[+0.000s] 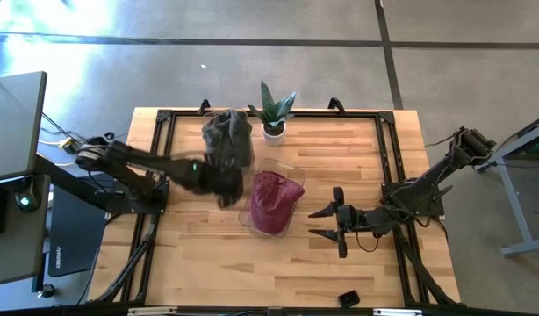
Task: Pick & Place hat
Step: Adjust the transparent bins, then return to Home Position
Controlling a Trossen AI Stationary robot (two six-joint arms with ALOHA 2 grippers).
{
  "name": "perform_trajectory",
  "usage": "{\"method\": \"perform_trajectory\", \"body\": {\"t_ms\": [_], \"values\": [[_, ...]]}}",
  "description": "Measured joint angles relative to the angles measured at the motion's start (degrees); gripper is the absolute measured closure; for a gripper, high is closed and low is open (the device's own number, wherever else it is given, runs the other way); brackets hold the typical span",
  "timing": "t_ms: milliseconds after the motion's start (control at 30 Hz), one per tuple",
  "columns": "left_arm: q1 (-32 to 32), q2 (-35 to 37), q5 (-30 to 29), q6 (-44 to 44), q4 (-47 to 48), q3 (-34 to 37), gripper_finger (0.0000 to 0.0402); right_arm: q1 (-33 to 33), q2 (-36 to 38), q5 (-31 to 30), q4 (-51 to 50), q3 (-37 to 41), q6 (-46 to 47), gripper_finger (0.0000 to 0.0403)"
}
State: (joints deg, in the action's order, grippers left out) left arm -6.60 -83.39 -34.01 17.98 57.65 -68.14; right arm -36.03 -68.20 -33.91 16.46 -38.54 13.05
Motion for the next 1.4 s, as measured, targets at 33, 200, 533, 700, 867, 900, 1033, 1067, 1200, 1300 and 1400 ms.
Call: {"method": "perform_trajectory", "body": {"t_ms": [33,200,533,700,867,900,1033,1067,1200,1300,1400], "values": [[-2.53,0.03,1.28,1.59,0.5,0.65,0.0401,0.0,0.0,-0.01,0.04,0.0,0.01,0.0221],[-10.57,0.55,7.68,6.11,-2.54,7.7,0.0401,0.0,0.0,-0.35,1.08,0.0,0.01,0.0221],[-6.98,0.3,-7.59,7.96,-11.79,24.18,0.0401,0.09,0.02,-0.35,1.39,0.0,0.43,0.0221],[-1.84,0.3,-13.35,7.8,-12.82,27.95,0.0402,0.37,0.0,-0.76,1.38,0.0,0.59,0.0221],[1.42,0.3,-15.88,7.81,-16.17,29.72,0.0402,0.37,0.0,-0.73,1.37,0.0,0.65,0.0221],[1.85,0.3,-16.23,7.8,-16.07,29.72,0.0402,0.37,0.0,-0.58,1.37,0.0,0.65,0.0221],[2.57,0.3,-15.38,6.72,-15.35,29.73,0.0402,0.37,-0.02,-0.26,1.36,0.0,0.68,0.0221],[2.47,0.3,-14.39,6.73,-14.87,29.66,0.0402,0.37,-0.12,-0.26,1.34,0.0,0.91,0.0221],[-0.68,0.89,-7.32,12.69,-6.55,27.03,0.0402,0.37,-2.16,-0.2,1.12,0.0,2.4,0.0221],[-6.34,1.13,-0.65,17.75,-3.13,24.91,0.0402,0.41,-4.31,0.71,0.93,0.02,3.45,0.0221],[-13.54,1.11,1.99,20.9,-9.61,24.87,0.0402,0.75,-4.72,2.69,1.43,0.07,3.46,0.0221]]}}
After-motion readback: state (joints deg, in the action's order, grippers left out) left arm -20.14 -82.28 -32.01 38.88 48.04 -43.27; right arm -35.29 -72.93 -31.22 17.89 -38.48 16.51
